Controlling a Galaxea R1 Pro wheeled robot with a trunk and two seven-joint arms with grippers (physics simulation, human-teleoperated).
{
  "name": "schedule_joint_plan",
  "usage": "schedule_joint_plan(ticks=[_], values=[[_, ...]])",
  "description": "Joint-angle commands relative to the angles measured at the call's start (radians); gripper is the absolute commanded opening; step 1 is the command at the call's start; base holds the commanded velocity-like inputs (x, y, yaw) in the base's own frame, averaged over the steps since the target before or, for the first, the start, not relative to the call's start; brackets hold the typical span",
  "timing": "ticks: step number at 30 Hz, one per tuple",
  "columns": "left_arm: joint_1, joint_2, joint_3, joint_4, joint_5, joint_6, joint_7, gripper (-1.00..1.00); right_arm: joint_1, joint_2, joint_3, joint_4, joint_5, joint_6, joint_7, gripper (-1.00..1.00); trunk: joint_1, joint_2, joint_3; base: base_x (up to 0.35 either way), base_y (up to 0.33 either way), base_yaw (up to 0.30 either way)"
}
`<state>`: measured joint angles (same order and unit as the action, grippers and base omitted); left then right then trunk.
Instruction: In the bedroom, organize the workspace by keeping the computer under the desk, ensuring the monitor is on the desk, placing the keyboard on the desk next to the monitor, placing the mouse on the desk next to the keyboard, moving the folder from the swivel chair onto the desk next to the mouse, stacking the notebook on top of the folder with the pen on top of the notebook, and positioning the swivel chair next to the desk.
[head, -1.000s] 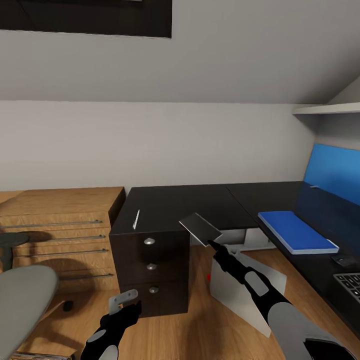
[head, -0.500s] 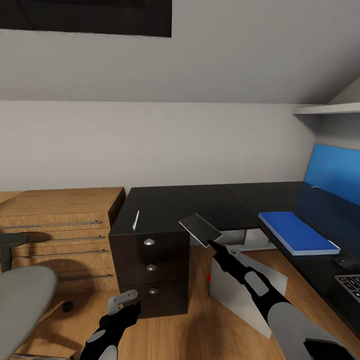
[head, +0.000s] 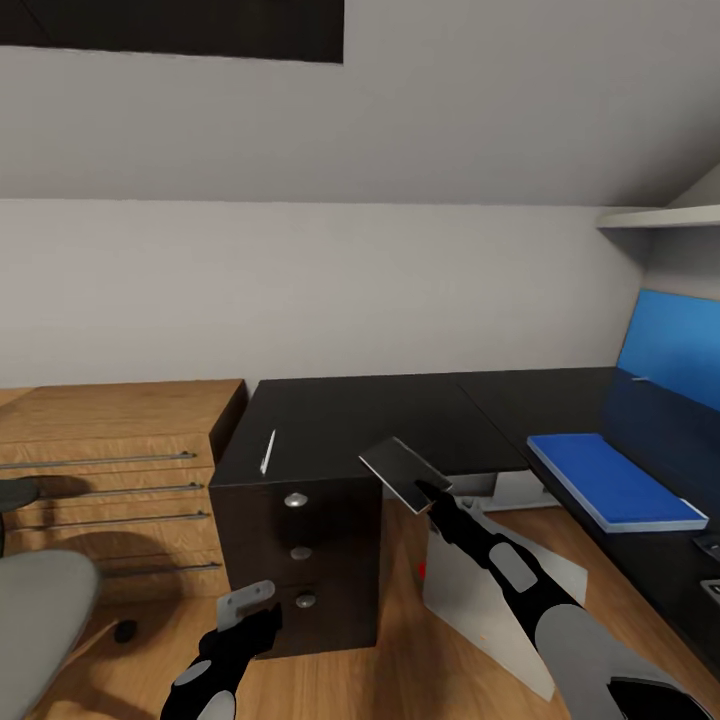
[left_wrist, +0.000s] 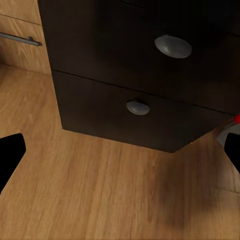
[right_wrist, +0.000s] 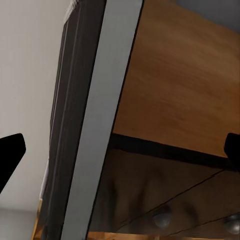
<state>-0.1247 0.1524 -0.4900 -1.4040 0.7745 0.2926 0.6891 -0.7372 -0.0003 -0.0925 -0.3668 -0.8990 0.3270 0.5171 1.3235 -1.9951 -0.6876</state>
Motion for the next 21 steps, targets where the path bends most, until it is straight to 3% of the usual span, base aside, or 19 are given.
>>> schedule_joint_plan(ticks=[1, 18, 19, 21], values=[[-0.001, 0.001, -0.002, -0.001, 0.005, 0.003, 0.008, 1.0, -0.001, 0.0, -0.004, 0.0, -0.008, 0.009, 0.001, 1.0, 0.0, 0.0, -0.001, 0.128, 0.023, 0.0], [-0.001, 0.001, -0.002, -0.001, 0.006, 0.003, 0.009, 1.0, -0.001, 0.0, -0.004, -0.001, -0.006, 0.01, 0.001, 1.0, 0.0, 0.0, -0.001, 0.026, 0.005, 0.0], [-0.001, 0.001, -0.002, -0.001, 0.006, 0.004, 0.009, 1.0, -0.001, 0.0, -0.004, -0.001, -0.006, 0.01, 0.001, -1.0, 0.0, 0.0, -0.001, 0.001, 0.0, 0.0], [-0.001, 0.001, -0.002, -0.001, 0.006, 0.004, 0.009, 1.0, -0.001, 0.0, -0.004, -0.001, -0.006, 0.01, 0.001, -1.0, 0.0, 0.0, -0.001, 0.0, 0.0, 0.0]])
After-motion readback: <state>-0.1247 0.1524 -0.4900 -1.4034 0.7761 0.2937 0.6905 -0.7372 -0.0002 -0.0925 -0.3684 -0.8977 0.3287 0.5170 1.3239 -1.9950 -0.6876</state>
